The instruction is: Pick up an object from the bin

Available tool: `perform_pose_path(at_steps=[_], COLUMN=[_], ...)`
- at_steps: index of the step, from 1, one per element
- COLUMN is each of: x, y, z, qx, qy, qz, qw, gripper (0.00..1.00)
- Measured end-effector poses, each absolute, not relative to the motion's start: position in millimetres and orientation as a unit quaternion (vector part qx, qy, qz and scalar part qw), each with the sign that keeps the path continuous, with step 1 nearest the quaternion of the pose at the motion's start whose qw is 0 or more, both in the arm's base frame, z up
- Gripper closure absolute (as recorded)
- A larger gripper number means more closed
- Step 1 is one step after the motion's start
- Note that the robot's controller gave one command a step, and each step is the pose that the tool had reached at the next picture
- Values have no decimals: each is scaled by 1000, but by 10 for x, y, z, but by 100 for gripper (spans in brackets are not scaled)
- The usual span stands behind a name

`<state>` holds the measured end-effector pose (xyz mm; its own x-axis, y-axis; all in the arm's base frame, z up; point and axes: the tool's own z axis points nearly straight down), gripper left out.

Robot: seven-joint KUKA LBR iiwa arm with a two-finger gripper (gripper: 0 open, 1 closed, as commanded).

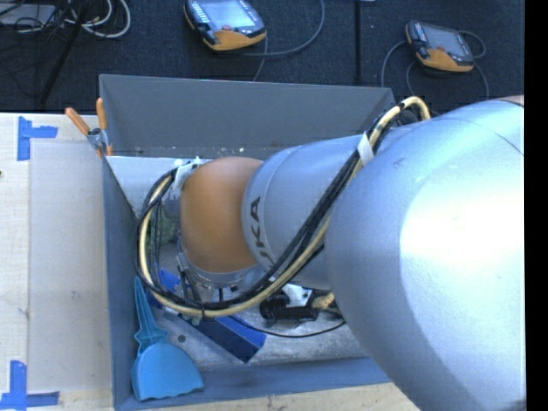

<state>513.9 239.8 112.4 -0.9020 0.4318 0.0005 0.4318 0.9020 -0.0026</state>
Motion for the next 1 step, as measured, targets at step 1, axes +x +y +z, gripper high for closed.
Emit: perform_pose_path(at_steps=[1], x=[5148], y=[2397], z=[1200], qx=[-223], qy=[-975], qz=[0], qw=[-1], gripper=[100])
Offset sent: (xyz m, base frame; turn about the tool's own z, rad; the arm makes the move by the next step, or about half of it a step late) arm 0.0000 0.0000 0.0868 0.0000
